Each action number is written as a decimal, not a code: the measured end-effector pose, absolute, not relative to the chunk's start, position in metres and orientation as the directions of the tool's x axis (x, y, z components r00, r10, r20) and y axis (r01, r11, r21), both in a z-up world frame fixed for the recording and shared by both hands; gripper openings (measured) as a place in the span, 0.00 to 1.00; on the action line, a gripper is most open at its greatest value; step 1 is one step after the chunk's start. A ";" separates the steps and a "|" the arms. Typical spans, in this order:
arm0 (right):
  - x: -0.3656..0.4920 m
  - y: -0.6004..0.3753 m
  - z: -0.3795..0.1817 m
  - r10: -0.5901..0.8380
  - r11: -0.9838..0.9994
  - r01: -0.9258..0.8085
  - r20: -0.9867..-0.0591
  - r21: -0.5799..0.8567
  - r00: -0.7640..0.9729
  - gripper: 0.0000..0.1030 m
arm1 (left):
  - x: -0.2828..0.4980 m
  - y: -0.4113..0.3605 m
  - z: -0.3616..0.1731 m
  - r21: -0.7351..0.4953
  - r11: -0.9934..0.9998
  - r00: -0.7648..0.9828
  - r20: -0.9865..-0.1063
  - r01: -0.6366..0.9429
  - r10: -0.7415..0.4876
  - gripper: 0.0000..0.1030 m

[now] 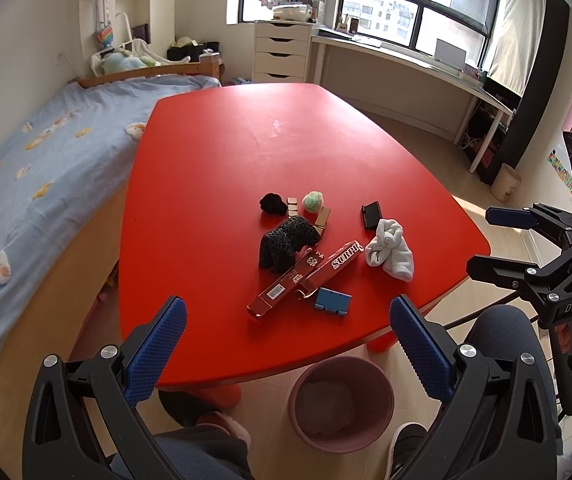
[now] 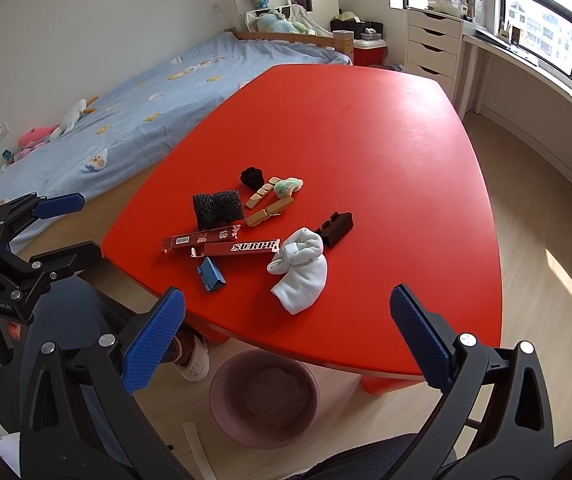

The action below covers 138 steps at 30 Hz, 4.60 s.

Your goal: Collect trash

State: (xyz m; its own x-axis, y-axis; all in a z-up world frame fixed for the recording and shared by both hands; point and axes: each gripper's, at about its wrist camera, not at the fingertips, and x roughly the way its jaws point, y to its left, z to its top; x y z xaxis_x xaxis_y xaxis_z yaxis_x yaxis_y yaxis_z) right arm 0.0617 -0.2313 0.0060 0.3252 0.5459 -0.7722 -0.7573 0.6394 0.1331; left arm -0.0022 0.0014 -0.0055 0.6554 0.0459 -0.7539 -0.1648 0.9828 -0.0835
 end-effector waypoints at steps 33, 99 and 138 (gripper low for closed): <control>0.108 -0.190 -0.042 0.458 0.637 -0.760 -0.856 0.128 0.240 0.97 | 0.090 0.033 -0.043 -0.158 0.982 0.524 -0.848 -0.102 -0.082 0.94; 0.019 -0.257 -0.001 0.573 0.526 -0.835 -0.793 0.161 0.208 0.28 | -0.020 -0.040 -0.019 -0.225 0.974 0.577 -0.796 -0.006 -0.180 0.26; 0.006 -0.276 -0.036 0.508 0.581 -0.794 -0.842 0.180 0.181 0.95 | -0.042 -0.037 -0.047 -0.254 0.963 0.552 -0.818 -0.093 -0.163 0.92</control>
State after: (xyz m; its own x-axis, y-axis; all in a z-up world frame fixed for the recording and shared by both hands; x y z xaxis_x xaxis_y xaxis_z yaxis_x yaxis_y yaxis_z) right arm 0.0062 -0.2760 -0.0356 0.1805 0.5082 -0.8421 -0.7940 0.5806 0.1802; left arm -0.0424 -0.0367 -0.0466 0.5523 -0.1627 -0.8176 -0.0927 0.9627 -0.2542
